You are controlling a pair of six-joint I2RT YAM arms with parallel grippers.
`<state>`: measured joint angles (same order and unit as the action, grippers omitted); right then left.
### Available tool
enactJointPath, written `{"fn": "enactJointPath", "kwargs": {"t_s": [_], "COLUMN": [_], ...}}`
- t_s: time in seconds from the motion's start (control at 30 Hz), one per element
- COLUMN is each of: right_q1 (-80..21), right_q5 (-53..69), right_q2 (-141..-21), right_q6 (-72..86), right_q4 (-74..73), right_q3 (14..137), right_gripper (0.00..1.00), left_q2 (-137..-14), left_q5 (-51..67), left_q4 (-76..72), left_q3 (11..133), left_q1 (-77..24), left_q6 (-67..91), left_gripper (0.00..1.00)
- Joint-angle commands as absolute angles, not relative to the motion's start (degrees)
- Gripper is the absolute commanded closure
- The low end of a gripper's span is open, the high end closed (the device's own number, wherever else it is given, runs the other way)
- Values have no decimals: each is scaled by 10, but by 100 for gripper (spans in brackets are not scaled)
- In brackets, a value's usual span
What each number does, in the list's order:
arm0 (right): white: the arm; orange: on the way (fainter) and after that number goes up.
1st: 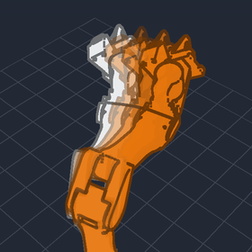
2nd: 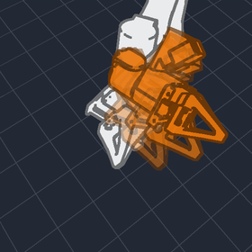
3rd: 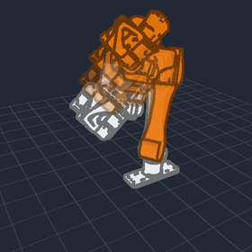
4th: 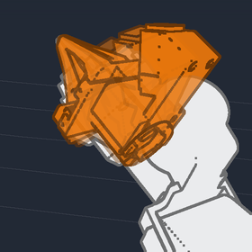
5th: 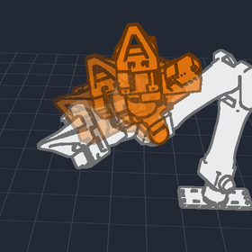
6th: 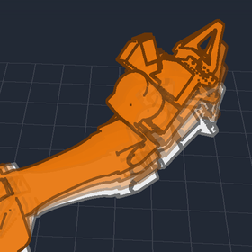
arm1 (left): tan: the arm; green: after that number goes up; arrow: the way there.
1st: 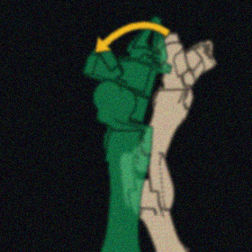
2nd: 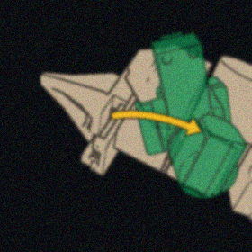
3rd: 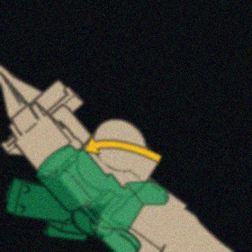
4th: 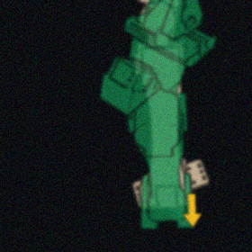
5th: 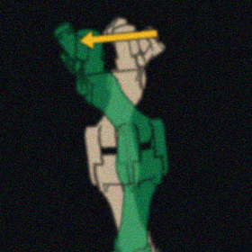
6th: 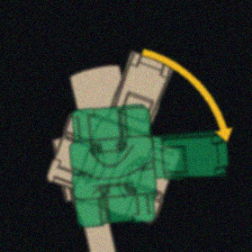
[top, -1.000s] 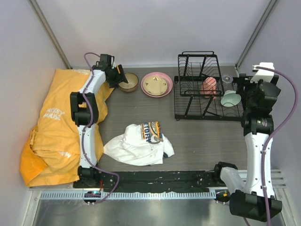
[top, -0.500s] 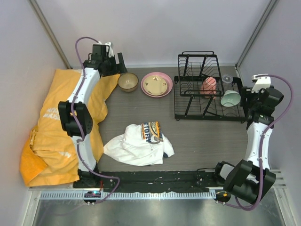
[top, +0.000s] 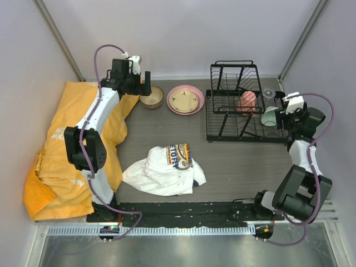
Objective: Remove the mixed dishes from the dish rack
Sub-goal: Pick up the bowl from the dish rack.
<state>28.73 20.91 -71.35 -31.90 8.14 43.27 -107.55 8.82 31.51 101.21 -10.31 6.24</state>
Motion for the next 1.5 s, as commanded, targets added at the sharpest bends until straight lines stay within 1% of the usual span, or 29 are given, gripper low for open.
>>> {"fn": "enactJointPath", "kwargs": {"t_s": [0.0, 0.3, 0.9, 1.23, 1.47], "right_q1": [290, 291, 290, 290, 290], "right_q5": [252, 263, 281, 304, 316], "right_q2": [-757, -811, -908, -963, -980], "right_q6": [-360, -373, -357, -362, -359], "right_q4": [164, 217, 294, 316, 331], "right_q3": [429, 421, 467, 490, 495], "right_gripper": [28, 30, 34, 41, 46], "left_q2": [-1016, -985, -992, -993, -993], "left_q5": [68, 56, 19, 4, -14], "left_q4": [263, 230, 192, 191, 193], "left_q3": [978, 927, 904, 908, 913], "left_q1": [-122, -130, -150, -162, -164], "left_q6": [2, -31, -54, -67, -69], "left_gripper": [0, 0, 0, 0, 0]}}
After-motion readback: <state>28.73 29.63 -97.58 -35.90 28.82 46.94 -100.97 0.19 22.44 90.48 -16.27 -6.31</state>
